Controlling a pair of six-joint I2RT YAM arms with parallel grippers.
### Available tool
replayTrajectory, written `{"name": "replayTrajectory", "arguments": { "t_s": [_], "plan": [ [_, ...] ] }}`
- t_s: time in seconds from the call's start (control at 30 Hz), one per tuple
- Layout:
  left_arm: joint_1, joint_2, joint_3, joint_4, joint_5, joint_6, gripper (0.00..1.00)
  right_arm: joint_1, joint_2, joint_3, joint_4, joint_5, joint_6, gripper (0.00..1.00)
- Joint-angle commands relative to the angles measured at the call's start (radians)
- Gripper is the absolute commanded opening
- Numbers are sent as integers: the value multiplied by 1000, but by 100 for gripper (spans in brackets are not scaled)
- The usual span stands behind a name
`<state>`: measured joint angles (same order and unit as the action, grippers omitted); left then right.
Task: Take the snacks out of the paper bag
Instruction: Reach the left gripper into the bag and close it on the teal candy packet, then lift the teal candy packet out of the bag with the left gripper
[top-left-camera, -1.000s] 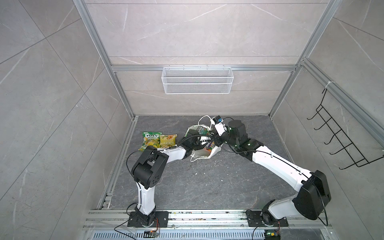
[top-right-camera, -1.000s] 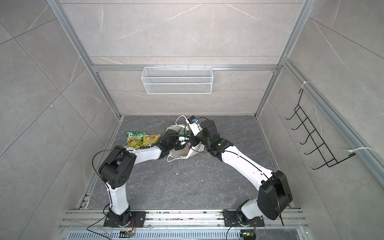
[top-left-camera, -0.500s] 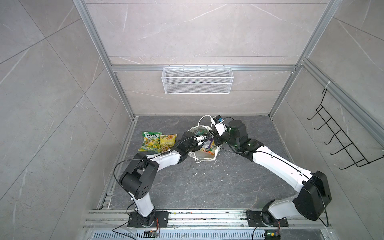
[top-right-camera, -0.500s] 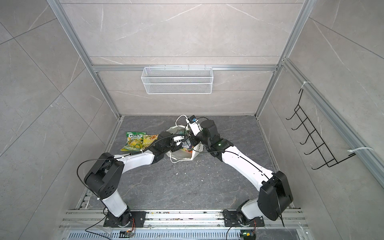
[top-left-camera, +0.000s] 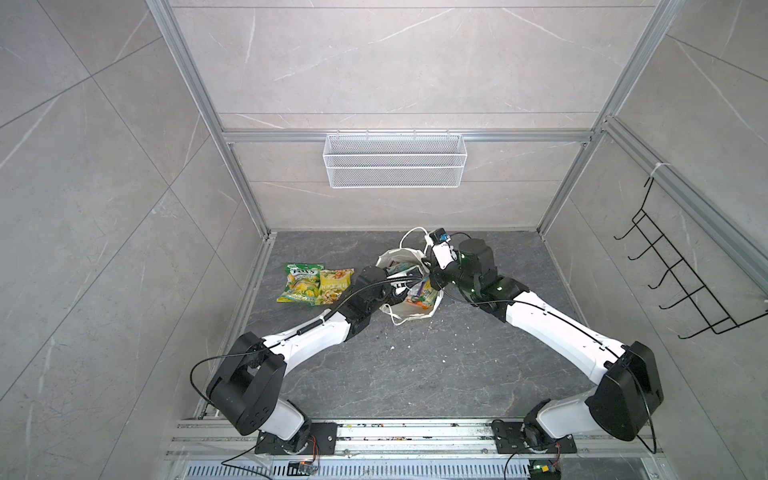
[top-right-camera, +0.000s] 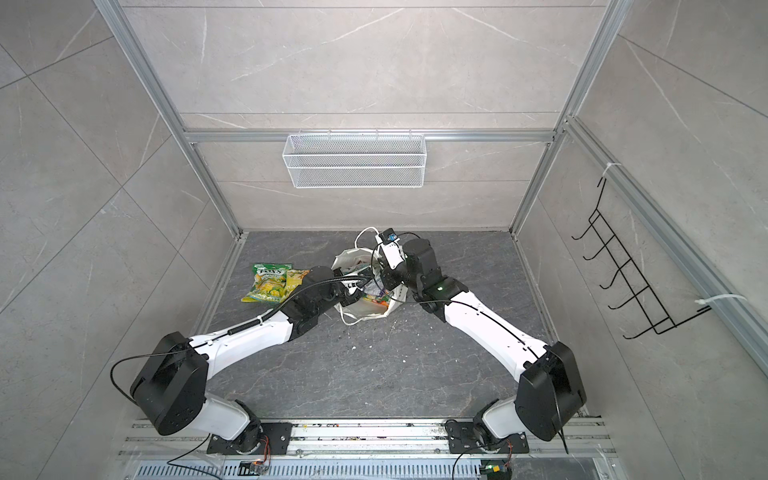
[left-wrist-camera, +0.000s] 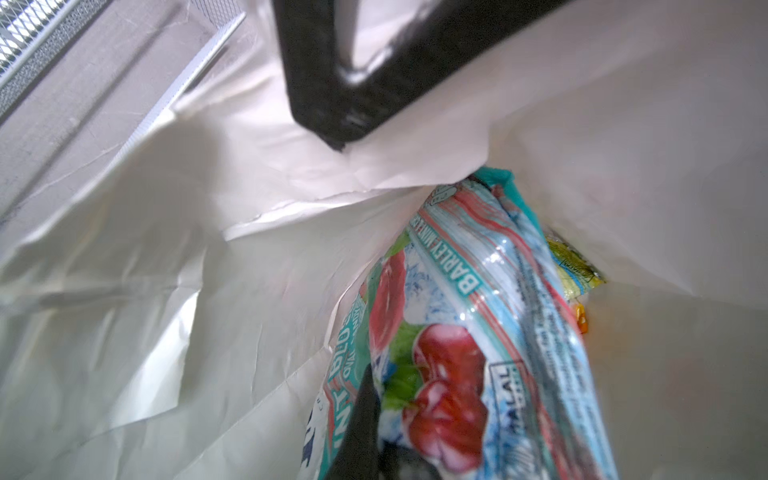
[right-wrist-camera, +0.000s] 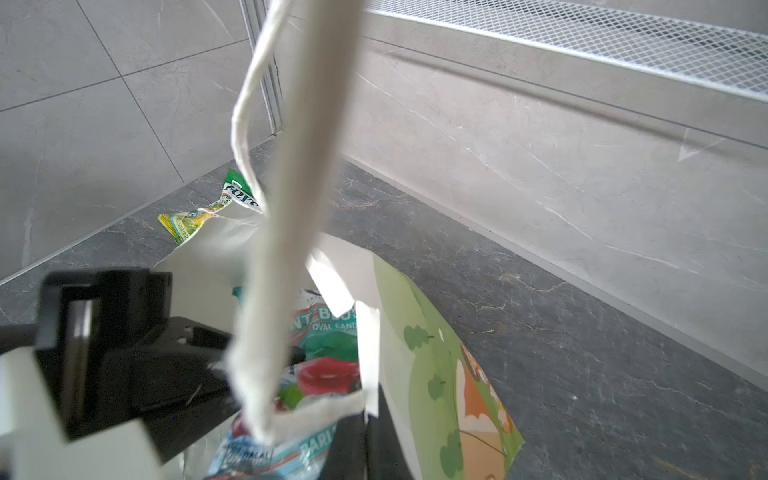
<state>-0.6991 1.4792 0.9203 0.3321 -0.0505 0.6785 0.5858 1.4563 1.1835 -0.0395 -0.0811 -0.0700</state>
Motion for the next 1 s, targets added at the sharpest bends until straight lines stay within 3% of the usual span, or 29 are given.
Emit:
{"name": "replayTrajectory", "arguments": {
  "t_s": [0.0, 0.23, 0.57, 0.73, 0.97],
  "plan": [
    [-7, -88, -8, 55, 13, -38, 0, -7, -33, 2, 53, 13, 21, 0],
    [-10, -235, -34, 31, 53, -122, 0, -24, -45, 4, 49, 31, 22, 0],
    [-10, -365, -28, 18, 88, -112, 0, -47, -58, -14, 52, 38, 19, 0],
    [-5, -385, -28, 48, 4, -126, 0, -54, -62, -6, 42, 26, 20, 0],
    [17, -420, -15, 57, -222, -205, 0, -76, -65, -3, 26, 24, 12, 0]
  ]
}}
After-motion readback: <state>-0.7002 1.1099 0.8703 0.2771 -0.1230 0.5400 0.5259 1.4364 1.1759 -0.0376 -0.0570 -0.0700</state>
